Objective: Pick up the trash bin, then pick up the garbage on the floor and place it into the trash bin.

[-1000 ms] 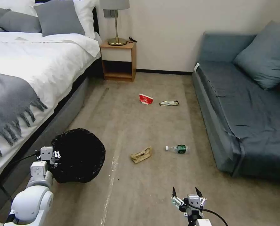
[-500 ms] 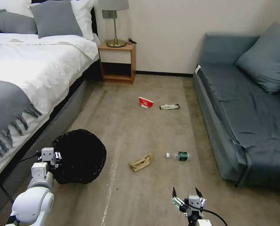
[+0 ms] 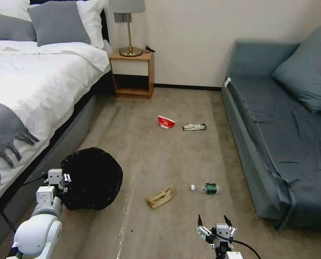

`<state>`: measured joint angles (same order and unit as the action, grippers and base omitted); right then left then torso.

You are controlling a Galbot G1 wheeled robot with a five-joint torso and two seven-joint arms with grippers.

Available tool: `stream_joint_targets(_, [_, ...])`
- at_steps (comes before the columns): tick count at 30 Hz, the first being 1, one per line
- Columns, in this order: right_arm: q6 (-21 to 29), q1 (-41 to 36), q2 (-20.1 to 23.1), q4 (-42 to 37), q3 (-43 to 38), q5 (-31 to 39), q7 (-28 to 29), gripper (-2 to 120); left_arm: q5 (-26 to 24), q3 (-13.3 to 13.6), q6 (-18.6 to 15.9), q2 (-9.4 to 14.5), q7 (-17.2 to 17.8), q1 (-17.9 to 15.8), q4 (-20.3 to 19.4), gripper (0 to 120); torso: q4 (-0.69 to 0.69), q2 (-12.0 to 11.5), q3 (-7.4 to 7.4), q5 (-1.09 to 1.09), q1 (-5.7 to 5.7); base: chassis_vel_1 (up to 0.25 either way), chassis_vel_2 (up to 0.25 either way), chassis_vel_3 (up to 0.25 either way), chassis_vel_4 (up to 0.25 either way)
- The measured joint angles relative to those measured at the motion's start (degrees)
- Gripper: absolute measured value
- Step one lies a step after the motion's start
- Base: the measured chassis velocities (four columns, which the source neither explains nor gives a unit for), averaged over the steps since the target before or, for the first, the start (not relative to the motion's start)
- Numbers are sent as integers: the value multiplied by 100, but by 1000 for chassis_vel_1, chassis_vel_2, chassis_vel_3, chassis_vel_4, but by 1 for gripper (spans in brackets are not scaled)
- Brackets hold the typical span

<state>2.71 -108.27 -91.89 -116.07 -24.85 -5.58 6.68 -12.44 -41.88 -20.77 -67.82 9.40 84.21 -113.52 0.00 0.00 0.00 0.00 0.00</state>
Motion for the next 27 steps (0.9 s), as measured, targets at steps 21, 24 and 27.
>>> stream_joint_targets(21, [-2,0,1,73,-2,-10,-5,100,0,24,102,54,-68,-41,133,3,0,0,0,-1,0,-107,111,107,-110])
stream_joint_targets(24, [-3,2,1,98,-3,-13,-5,100,15,31,107,27,-74,-25,129,3,0,0,0,-2,0,-107,113,94,-129])
stream_joint_targets(27, [-4,14,-1,169,-4,-22,-7,100,23,44,110,5,-73,-8,119,3,-1,0,0,-3,0,-114,105,103,-130])
